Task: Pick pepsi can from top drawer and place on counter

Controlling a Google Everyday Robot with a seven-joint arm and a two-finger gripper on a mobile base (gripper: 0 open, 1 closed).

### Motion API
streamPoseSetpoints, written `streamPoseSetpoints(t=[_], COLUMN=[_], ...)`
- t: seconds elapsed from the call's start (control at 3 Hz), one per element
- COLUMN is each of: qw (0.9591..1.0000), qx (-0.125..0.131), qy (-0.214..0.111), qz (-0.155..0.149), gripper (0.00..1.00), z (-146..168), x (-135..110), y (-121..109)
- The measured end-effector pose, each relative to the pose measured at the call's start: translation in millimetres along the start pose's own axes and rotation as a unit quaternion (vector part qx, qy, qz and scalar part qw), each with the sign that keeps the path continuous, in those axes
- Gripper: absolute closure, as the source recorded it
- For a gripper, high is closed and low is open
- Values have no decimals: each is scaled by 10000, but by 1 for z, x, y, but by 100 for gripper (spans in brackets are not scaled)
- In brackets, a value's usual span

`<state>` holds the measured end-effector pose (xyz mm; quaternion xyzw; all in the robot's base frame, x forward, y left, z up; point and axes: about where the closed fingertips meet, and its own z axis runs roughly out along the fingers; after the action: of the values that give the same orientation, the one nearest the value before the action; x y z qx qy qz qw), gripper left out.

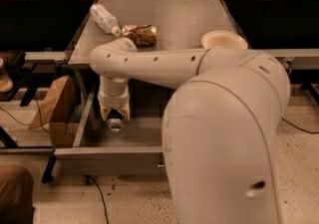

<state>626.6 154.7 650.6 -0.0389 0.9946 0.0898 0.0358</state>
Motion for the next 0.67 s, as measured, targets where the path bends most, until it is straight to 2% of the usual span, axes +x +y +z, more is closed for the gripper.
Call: streamPoseSetpoints(t=[0.33,0.67], qw=[9995,9977], qx=[49,158], qy=[-297,-645], qz=[133,126], gripper=[100,100], z=[-37,-91], x=[-9,-9], y=[-38,-75])
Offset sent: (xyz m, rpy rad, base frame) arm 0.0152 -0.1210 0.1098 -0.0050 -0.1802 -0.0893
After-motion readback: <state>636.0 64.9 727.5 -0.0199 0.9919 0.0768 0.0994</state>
